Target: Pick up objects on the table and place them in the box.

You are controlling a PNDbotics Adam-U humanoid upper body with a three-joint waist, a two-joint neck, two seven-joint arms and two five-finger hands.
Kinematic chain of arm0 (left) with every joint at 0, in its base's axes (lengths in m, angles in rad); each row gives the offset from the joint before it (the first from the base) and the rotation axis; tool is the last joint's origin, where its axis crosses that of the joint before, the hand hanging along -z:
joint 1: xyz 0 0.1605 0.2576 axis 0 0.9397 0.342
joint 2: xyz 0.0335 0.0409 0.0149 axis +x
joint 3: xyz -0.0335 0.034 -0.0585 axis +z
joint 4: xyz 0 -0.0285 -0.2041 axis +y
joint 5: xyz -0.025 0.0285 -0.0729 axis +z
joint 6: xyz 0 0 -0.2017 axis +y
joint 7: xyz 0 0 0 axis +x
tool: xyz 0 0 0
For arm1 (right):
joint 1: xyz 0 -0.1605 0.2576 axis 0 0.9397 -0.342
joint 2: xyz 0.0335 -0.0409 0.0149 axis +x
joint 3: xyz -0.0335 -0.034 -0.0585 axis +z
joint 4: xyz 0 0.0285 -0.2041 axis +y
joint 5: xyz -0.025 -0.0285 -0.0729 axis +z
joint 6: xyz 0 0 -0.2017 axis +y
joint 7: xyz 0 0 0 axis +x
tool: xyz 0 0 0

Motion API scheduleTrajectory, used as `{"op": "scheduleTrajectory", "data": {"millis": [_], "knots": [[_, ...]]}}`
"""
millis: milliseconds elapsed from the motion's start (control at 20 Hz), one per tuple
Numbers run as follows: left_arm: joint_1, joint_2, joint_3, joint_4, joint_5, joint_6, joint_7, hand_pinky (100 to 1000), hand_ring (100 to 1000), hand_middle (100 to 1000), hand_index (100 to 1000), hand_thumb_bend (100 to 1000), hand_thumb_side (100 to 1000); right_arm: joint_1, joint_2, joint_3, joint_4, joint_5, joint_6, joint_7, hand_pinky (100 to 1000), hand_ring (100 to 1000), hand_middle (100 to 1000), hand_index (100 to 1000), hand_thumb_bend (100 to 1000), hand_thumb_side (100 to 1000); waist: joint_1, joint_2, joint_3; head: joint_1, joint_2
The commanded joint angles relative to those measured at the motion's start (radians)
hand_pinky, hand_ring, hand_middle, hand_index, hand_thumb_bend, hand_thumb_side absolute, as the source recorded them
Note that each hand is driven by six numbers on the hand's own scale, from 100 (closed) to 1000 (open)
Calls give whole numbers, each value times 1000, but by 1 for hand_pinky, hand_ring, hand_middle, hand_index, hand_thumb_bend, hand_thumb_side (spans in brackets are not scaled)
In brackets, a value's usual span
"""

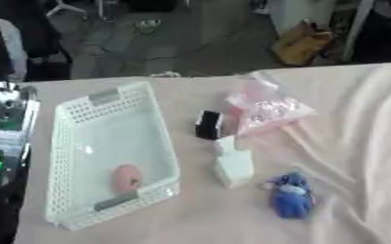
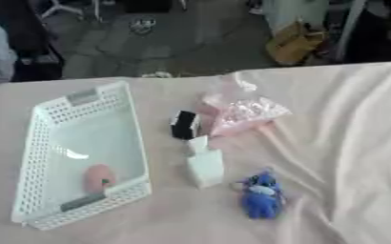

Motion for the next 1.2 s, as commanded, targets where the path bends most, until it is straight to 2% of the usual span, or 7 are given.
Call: {"op": "scheduleTrajectory", "data": {"millis": [50, 350, 400, 600, 750, 850, 1200], "knots": [[-11, 24, -2, -13, -3, -2, -1, 852, 993, 918, 980, 100, 978, -16, -83, 16, -15, 11, 90, 62, 822, 860, 823, 834, 100, 1000, -23, -39, 4, -9, -6], [-7, 25, -7, -13, -3, -3, -9, 852, 993, 918, 980, 100, 978, -20, -180, 125, -15, 174, 298, 352, 827, 862, 834, 834, 100, 1000, -34, -55, 21, -41, -3], [-8, 24, -8, -13, -2, -4, -10, 852, 993, 918, 979, 100, 977, -23, -171, 150, -15, 183, 301, 379, 839, 861, 839, 836, 100, 1000, -34, -55, 25, -46, -4], [-6, 23, -12, -13, 0, -4, -15, 852, 993, 918, 979, 100, 977, -39, -252, 261, -15, 327, 328, 594, 853, 861, 851, 842, 100, 1000, -39, -63, 35, -49, 2], [-6, 21, -15, -13, 2, -5, -18, 851, 993, 918, 978, 100, 975, -53, -278, 338, -15, 414, 316, 714, 863, 863, 865, 856, 133, 1000, -40, -64, 44, -54, 5], [-7, 20, -16, -13, 3, -5, -20, 851, 993, 917, 978, 100, 974, -62, -285, 381, -15, 466, 303, 781, 863, 863, 853, 858, 192, 1000, -41, -64, 48, -58, 7], [-11, 15, -20, -13, 6, -8, -25, 851, 993, 917, 978, 100, 974, -73, -267, 493, -15, 537, 320, 947, 861, 866, 875, 867, 218, 1000, -44, -66, 60, -72, 9]]}}
